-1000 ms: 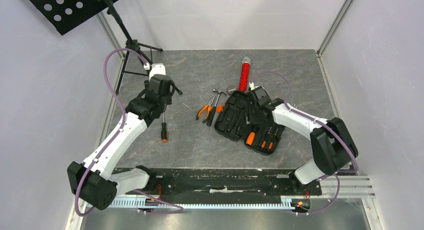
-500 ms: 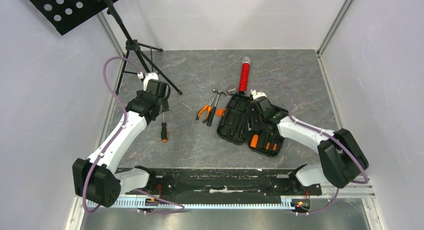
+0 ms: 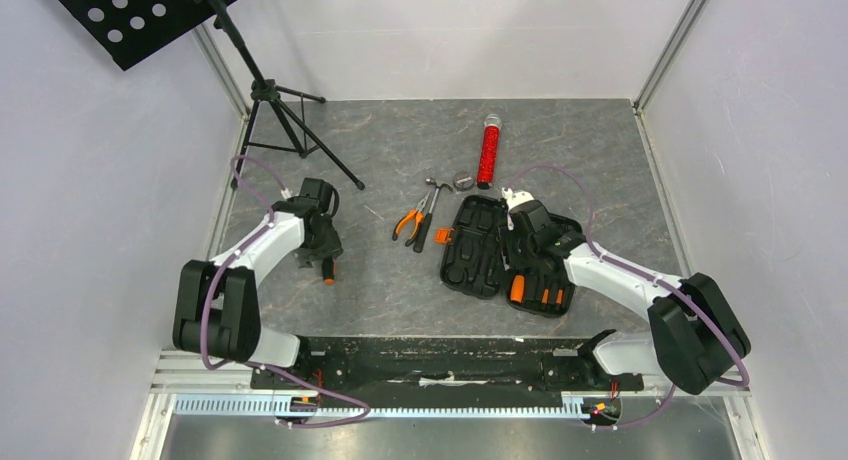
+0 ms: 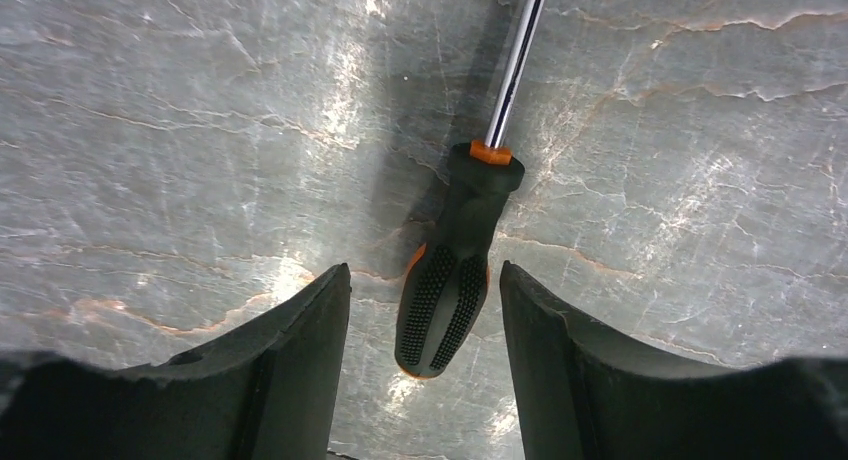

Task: Pack the tool kit
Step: Adjust the toolbox at the center of the board, then pick up the screwdriver from the center of the board.

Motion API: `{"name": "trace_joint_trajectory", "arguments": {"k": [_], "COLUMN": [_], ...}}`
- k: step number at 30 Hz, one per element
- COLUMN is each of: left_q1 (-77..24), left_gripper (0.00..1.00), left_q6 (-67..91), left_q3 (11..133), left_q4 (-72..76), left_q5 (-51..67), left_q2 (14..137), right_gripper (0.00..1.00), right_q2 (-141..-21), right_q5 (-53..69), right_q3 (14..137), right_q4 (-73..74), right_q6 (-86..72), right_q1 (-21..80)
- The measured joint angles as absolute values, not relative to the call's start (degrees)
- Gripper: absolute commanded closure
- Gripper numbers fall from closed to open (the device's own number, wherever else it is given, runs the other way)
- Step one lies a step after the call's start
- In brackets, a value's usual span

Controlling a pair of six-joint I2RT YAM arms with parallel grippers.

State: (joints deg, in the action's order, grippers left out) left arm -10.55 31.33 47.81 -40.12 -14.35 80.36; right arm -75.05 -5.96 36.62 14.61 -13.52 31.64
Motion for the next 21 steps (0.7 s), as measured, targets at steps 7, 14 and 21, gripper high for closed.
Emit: {"name": "trace_joint_trajectory", "arguments": {"k": [7,14,21], "left_q1": [-10.31,-10.07,-10.33], "left_gripper": [0.51,0.91,0.98], "left_q6": [32.77,33.04,32.75], "left_q3": [47.79,48.27,47.59], "left_q4": [-38.85,-37.80,-37.98], "left_q5": [-11.68,-8.08,-5.69], "left_q2": [85.47,88.27,84.23], "right_gripper": [0.59,0.55,0.48], "right_q2": [-75.40,-75.83,-73.73], "right_q5": [-4.58,-3.11,-1.28], "right_q3": [36.62,36.88,37.19], "right_q4": [13.56,12.95,16.05], "right_q6": [-11.70,-10.66,-10.35], "right_q1": [31.64,31.64,31.66]}}
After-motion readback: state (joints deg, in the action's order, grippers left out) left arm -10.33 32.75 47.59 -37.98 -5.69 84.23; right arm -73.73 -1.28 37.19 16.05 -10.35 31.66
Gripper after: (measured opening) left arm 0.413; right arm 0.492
